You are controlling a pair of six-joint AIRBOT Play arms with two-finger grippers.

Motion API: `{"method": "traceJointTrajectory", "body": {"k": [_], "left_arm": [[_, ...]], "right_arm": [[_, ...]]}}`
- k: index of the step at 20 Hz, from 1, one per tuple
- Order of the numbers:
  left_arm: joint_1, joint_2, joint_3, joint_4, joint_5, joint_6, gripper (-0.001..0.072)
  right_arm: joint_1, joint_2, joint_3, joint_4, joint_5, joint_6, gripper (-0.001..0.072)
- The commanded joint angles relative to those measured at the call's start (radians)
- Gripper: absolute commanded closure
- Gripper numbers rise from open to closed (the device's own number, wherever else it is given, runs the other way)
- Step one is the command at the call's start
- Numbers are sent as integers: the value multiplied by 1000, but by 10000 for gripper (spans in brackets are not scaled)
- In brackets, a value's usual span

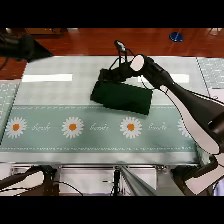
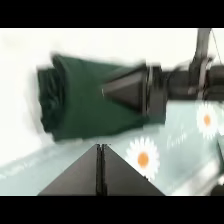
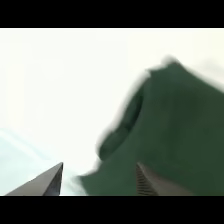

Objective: Fold the shirts.

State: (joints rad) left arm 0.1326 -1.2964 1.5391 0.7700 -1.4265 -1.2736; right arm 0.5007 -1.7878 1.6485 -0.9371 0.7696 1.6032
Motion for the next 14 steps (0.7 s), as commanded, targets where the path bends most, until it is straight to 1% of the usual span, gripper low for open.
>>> {"method": "traceJointTrajectory", "body": {"k": [1,2,3,4,6,7,8,9,10,11,13,14], "left_arm": [[-39,3,-111,2,10,41,683],[-40,3,-138,2,21,43,683],[-39,3,-158,2,32,49,683],[-35,2,-171,2,36,63,682],[-26,-9,-175,28,35,70,680],[-24,-14,-175,65,36,71,664],[-24,-23,-175,109,36,77,584],[-25,-36,-175,168,34,76,441],[-27,-51,-175,226,29,70,299],[-29,-69,-175,285,14,48,237],[-29,-106,-175,388,-32,4,238],[-29,-119,-175,439,-43,-23,238]], "right_arm": [[-18,42,1,21,-7,-1,207],[-50,75,1,-34,82,-6,210],[-89,115,1,-131,191,-11,213],[-128,154,1,-259,301,-11,213],[-219,234,1,-596,536,-11,213],[-267,259,1,-755,635,-21,213],[-323,273,1,-885,722,-55,213],[-394,276,-1,-964,787,-89,213],[-474,276,-19,-954,821,-98,212],[-548,276,-53,-887,841,-98,211],[-692,276,-170,-616,837,-108,175],[-747,276,-245,-438,805,-140,160]]}}
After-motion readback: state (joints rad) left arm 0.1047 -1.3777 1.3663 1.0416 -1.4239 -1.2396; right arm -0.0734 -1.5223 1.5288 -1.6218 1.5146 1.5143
